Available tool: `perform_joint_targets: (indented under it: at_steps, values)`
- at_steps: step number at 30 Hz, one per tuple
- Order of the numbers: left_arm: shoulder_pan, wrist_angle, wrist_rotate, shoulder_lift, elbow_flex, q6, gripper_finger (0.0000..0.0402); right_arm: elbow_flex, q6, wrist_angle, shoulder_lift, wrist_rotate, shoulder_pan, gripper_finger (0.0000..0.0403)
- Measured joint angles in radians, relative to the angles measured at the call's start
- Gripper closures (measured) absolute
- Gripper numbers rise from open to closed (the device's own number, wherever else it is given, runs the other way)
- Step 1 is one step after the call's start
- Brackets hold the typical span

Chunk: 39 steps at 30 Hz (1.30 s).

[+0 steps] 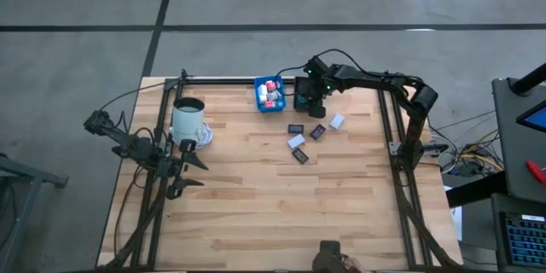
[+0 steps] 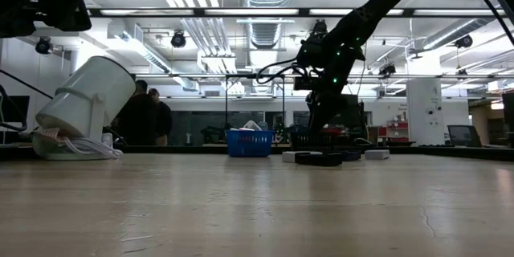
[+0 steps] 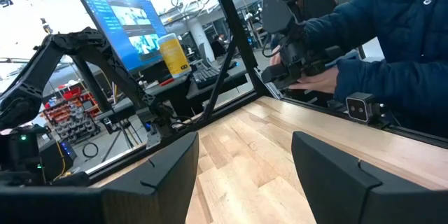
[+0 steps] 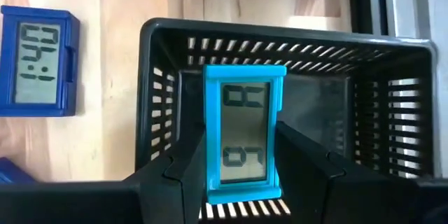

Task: Pick & Place Office items
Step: Put the light blue digital clock into the black basket

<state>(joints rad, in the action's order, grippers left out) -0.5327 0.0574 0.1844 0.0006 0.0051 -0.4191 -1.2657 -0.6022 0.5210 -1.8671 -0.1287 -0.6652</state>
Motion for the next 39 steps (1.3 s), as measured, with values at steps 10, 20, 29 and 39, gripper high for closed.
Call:
perform_joint_targets:
  at_steps: [10, 20, 29, 39]
  values:
    - [0.0, 0.0, 0.0, 0.0, 0.0, 0.0, 0.0168, 0.014, 0.023, 0.027, 0.003, -0.004, -0.024, 0.0261]
    - [0.0, 0.0, 0.0, 0.0, 0.0, 0.0, 0.0168, 0.021, 0.019, 0.022, -0.04, -0.012, -0.023, 0.0261]
    - [0.0, 0.0, 0.0, 0.0, 0.0, 0.0, 0.0168, -0.023, 0.017, 0.021, -0.114, -0.029, -0.023, 0.0261]
    - [0.0, 0.0, 0.0, 0.0, 0.0, 0.0, 0.0168, -0.028, 0.008, 0.025, -0.099, -0.029, -0.022, 0.0243]
